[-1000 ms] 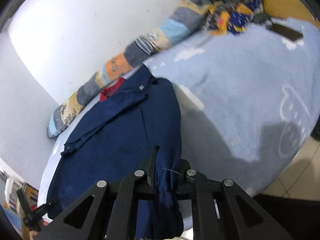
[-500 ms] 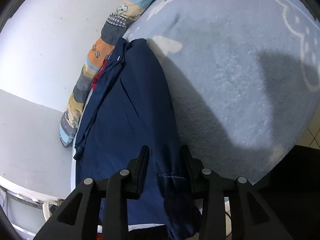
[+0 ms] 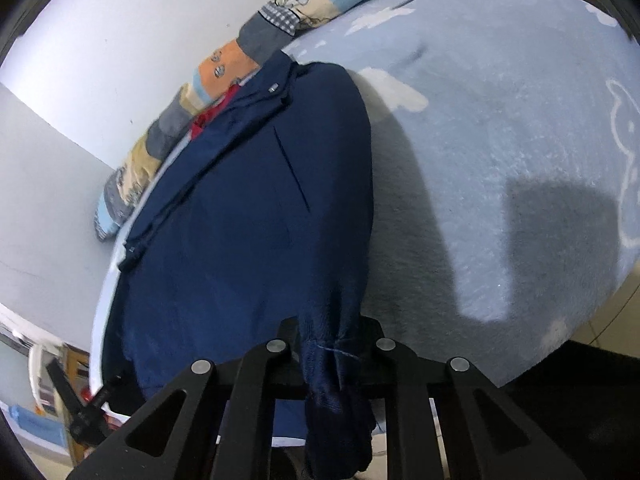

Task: Fold large clothes

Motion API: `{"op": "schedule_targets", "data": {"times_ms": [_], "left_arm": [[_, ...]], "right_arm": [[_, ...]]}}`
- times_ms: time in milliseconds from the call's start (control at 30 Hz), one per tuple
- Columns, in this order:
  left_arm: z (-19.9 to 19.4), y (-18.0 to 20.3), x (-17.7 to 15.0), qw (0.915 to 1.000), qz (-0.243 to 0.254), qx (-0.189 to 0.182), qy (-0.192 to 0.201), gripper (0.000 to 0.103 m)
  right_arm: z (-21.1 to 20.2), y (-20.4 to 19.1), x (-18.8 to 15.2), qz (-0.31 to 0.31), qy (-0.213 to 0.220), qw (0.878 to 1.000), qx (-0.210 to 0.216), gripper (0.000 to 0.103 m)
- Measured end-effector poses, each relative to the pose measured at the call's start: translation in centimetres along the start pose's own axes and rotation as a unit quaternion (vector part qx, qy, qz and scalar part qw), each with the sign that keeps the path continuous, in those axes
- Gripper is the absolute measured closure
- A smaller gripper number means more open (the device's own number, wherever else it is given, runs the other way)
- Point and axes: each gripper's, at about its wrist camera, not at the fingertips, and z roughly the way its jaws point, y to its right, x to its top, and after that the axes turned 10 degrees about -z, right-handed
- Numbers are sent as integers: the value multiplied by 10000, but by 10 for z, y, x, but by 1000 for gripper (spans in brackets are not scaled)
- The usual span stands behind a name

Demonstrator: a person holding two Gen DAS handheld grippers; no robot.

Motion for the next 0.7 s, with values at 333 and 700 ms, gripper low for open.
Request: {"op": "schedule_targets", "data": {"times_ms": [333, 700], "left_arm": [[9, 10, -3, 9992, 287, 221, 141, 47], [-2, 10, 3, 9989, 214, 92, 414, 85]], "right_arm": [[2, 8, -6, 155, 71, 9998, 73, 88], [-21, -2, 0, 13, 453, 9984, 351, 94]]}}
